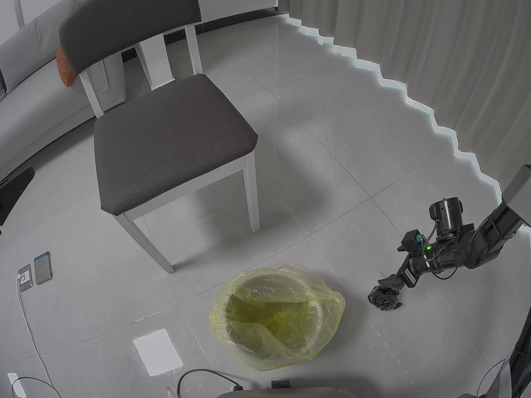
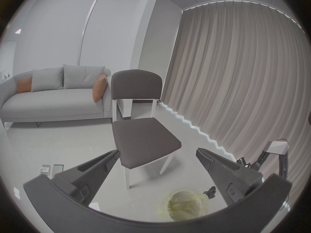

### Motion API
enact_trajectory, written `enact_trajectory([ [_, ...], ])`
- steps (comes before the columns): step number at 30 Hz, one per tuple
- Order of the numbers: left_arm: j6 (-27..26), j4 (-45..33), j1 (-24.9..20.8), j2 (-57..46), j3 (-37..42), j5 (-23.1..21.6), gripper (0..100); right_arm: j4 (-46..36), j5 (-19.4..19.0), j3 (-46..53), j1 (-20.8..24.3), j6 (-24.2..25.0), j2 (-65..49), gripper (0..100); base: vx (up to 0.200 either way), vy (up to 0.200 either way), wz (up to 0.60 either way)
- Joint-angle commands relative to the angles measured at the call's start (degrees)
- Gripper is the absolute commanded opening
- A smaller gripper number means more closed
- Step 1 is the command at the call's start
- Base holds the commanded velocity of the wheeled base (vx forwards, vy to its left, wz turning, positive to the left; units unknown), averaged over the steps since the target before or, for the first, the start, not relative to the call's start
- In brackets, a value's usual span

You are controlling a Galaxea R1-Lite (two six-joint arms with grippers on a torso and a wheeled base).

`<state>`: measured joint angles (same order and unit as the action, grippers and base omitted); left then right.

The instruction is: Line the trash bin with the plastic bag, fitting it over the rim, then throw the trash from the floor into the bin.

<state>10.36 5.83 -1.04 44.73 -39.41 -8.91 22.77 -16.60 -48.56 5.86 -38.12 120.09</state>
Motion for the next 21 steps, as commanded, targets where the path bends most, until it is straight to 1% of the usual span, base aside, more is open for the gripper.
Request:
enact_trajectory([
  [1,0.62,0.06,-1.86,0.36,0.65,-1.72,100,0.52,1.05,-7.78,-4.9,0.24,14.21,100,0.0,0.0,0.0],
  [7,0.1,0.06,-3.09,0.36,0.39,-2.08,100,-0.36,4.65,-17.89,-4.19,0.5,23.7,100,0.0,0.0,0.0],
  [10,0.1,0.06,-3.36,0.27,0.83,-2.16,100,-5.9,5.35,-22.55,-3.67,2.17,24.58,100,0.0,0.0,0.0],
  [12,0.1,0.06,-3.45,0.27,0.92,-2.25,100,-8.01,7.2,-25.01,-3.23,3.4,25.11,100,0.0,0.0,0.0],
  [13,0.01,-0.11,-3.53,0.27,0.83,-2.25,100,-9.24,11.15,-27.12,-3.05,5.42,25.9,100,0.0,0.0,0.0],
  [15,-0.17,-0.73,-3.53,0.27,0.3,-2.34,100,-9.41,13.35,-28.52,-2.88,8.41,26.34,100,0.0,0.0,0.0],
  [16,-0.25,-0.82,-3.62,0.45,0.13,-2.43,100,-9.32,13.35,-29.05,-2.88,9.38,26.69,100,0.0,0.0,0.0],
  [20,-0.34,-0.82,-4.76,0.8,0.3,-3.31,100,-9.41,13.35,-29.67,-2.96,9.82,26.95,100,-0.2,0.0,0.0],
  [21,-0.17,-0.2,-6.52,0.71,0.83,-3.83,100,-9.68,13.35,-29.76,-3.05,9.82,26.95,100,-0.2,0.0,0.0],
])
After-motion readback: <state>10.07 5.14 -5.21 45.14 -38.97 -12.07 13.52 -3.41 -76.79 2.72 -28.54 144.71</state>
